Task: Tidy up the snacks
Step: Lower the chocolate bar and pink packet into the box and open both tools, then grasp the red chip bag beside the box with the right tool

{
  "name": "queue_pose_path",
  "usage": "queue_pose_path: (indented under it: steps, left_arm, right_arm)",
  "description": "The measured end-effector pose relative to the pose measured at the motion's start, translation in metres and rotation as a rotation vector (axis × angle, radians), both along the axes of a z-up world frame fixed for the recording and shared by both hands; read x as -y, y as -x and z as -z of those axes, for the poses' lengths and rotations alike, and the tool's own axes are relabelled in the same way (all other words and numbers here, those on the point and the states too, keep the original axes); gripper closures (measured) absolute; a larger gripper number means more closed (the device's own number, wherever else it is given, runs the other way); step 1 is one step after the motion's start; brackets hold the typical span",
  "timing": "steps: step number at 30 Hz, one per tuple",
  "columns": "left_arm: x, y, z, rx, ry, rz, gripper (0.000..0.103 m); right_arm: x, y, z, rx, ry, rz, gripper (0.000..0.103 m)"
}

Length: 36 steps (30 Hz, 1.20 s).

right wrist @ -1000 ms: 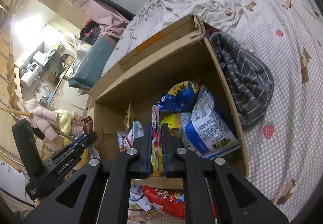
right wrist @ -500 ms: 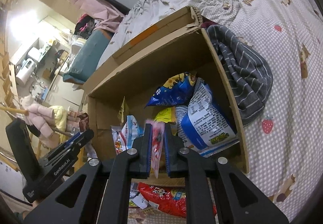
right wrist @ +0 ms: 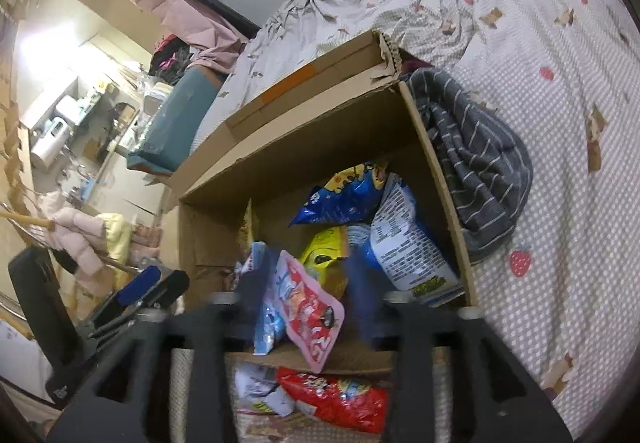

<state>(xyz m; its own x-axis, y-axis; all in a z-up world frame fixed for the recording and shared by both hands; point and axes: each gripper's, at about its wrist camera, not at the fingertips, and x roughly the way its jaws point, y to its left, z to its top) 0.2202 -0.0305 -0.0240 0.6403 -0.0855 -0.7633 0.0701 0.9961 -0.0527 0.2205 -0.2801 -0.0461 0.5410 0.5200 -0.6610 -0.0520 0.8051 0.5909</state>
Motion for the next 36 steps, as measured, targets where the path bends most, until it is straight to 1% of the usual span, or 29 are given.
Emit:
queue_pose_path:
  steps: [1,5,9,12,13,14,15,17,19,23,24,26,29,34,36]
  left_arm:
    - [0.0,0.0,-0.001,0.0,0.002,0.002,0.021]
    - [-0.001,0.0,-0.002,-0.002,-0.005,-0.008,0.021]
    - [-0.005,0.003,-0.004,-0.005,0.011,-0.018,0.021]
    - [-0.01,0.008,-0.007,-0.018,0.034,-0.028,0.021]
    - [-0.013,0.012,-0.01,-0.022,0.063,-0.036,0.021]
    - [-0.014,0.015,-0.013,-0.015,0.076,-0.035,0.021]
    - [-0.015,0.017,-0.015,-0.006,0.071,-0.036,0.021]
    - [-0.015,0.024,-0.022,0.019,0.04,-0.043,0.021]
    - [-0.019,0.03,-0.025,0.024,0.028,-0.058,0.021]
    - [-0.033,0.044,-0.025,-0.008,0.09,-0.09,0.021]
    - [-0.036,0.047,-0.025,-0.016,0.095,-0.097,0.021]
    - [-0.04,0.053,-0.023,-0.035,0.114,-0.107,0.021]
    - [-0.045,0.066,-0.024,-0.044,0.136,-0.108,0.021]
    - [-0.046,0.086,-0.028,-0.039,0.137,-0.094,0.021]
    - [-0.045,0.093,-0.029,-0.035,0.122,-0.1,0.021]
  right_arm:
    - [0.001,0.001,-0.002,0.011,0.009,0.008,0.024]
    - [0.0,0.003,-0.003,0.007,0.011,0.0,0.024]
    - [0.002,0.005,-0.004,0.006,0.005,0.008,0.024]
    - [0.001,0.008,-0.007,0.009,0.006,0.009,0.024]
    - [0.002,0.01,-0.009,0.012,0.007,0.011,0.024]
    - [0.003,0.012,-0.011,0.015,0.004,0.014,0.024]
    - [0.004,0.016,-0.013,0.018,-0.003,0.019,0.024]
    - [0.006,0.021,-0.015,0.022,-0.015,0.03,0.021]
    - [0.008,0.027,-0.019,0.024,-0.021,0.038,0.016]
    - [0.011,0.042,-0.026,0.03,-0.021,0.04,0.01]
    - [0.011,0.046,-0.028,0.034,-0.021,0.041,0.008]
    - [0.012,0.054,-0.03,0.036,-0.022,0.041,0.006]
    - [0.015,0.066,-0.028,0.022,-0.028,0.056,0.004]
    - [0.019,0.082,-0.021,-0.016,-0.052,0.067,0.004]
    - [0.02,0.088,-0.018,-0.029,-0.046,0.069,0.004]
